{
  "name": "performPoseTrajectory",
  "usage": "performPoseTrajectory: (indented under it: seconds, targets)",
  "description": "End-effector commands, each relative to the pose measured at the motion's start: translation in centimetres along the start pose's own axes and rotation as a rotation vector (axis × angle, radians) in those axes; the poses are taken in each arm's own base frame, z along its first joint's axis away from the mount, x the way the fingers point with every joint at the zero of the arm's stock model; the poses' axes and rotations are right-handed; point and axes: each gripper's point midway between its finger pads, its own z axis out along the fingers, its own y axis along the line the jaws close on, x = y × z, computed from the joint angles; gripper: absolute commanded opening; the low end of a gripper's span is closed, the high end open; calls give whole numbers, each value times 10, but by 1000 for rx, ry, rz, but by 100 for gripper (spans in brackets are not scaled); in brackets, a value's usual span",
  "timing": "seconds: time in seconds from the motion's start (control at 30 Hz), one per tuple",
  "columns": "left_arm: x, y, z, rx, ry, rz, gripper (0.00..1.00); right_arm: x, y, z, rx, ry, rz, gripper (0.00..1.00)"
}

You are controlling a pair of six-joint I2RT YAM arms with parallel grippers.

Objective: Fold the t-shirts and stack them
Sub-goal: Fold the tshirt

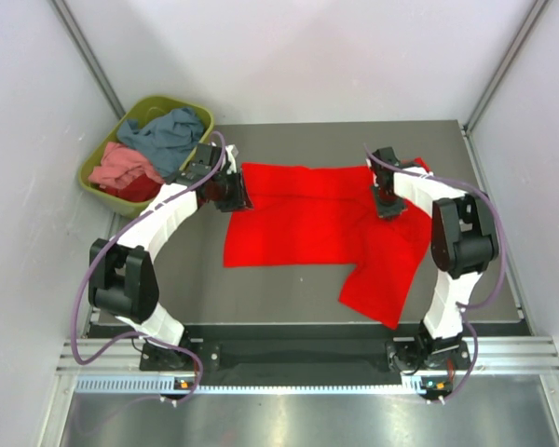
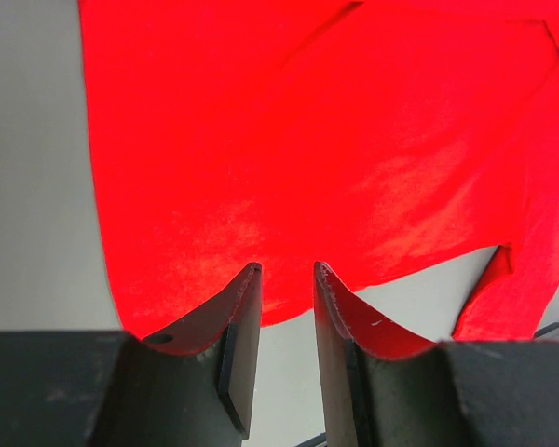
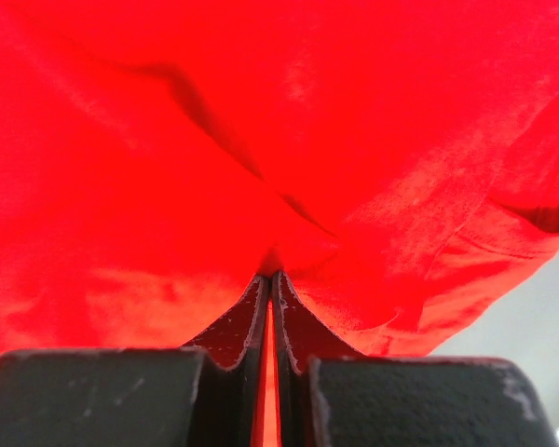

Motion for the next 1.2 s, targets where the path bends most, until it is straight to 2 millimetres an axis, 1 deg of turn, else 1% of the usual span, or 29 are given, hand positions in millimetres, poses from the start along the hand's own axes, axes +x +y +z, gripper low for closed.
performPoseTrajectory:
  seconds: [0.0,0.07,0.13,0.2,0.3,0.4,0.5,0.53,0.63,0.7,0.73,0.8,0.93,0.97,1.0,1.03,1.07,1.1,1.17]
  targets:
    - [-10,-7,-13,21,-55,22,34,-21,7,-35,-93,-80,48,0]
    - [-10,-6,-13,19,-52,22,34,-23,12,-40,-125,-91,59,0]
    - [-10,-6,-14,20,-53,22,34,-23,16,-39,-148,-89,73,0]
    - [-10,-6,-14,19,-55,24,34,-24,25,-41,-201,-90,81,0]
    - [-10,-6,-14,19,-54,23,34,-25,29,-41,-232,-93,108,0]
    - [-10,-5,-13,15,-52,24,34,-26,26,-39,-224,-89,133,0]
    - [-10,-5,-13,15,-54,24,34,-27,23,-39,-212,-91,139,4]
    - [-10,-6,-13,17,-53,25,34,-27,23,-39,-211,-91,139,4]
    - [-11,-6,-13,19,-54,23,34,-26,24,-37,-211,-87,132,0]
    - [-11,-6,-13,19,-55,24,34,-26,23,-35,-208,-84,135,0]
    - [-10,-6,-13,18,-53,25,34,-26,22,-35,-203,-81,134,4]
    - [-11,-6,-13,16,-55,23,34,-26,21,-33,-192,-81,136,8]
    - [-11,-6,-13,16,-55,23,34,-28,22,-33,-200,-86,135,0]
    - [-11,-5,-13,15,-54,23,34,-29,23,-33,-202,-86,135,0]
    - [-11,-6,-13,16,-56,24,34,-29,23,-33,-204,-87,140,2]
    - [-11,-5,-13,15,-54,23,34,-30,22,-33,-198,-91,142,11]
    - [-10,-5,-12,15,-52,23,34,-30,21,-33,-192,-91,146,15]
    - [-10,-5,-13,14,-54,21,35,-31,22,-34,-196,-97,147,15]
    - [-10,-5,-12,14,-51,21,34,-31,24,-34,-212,-96,148,5]
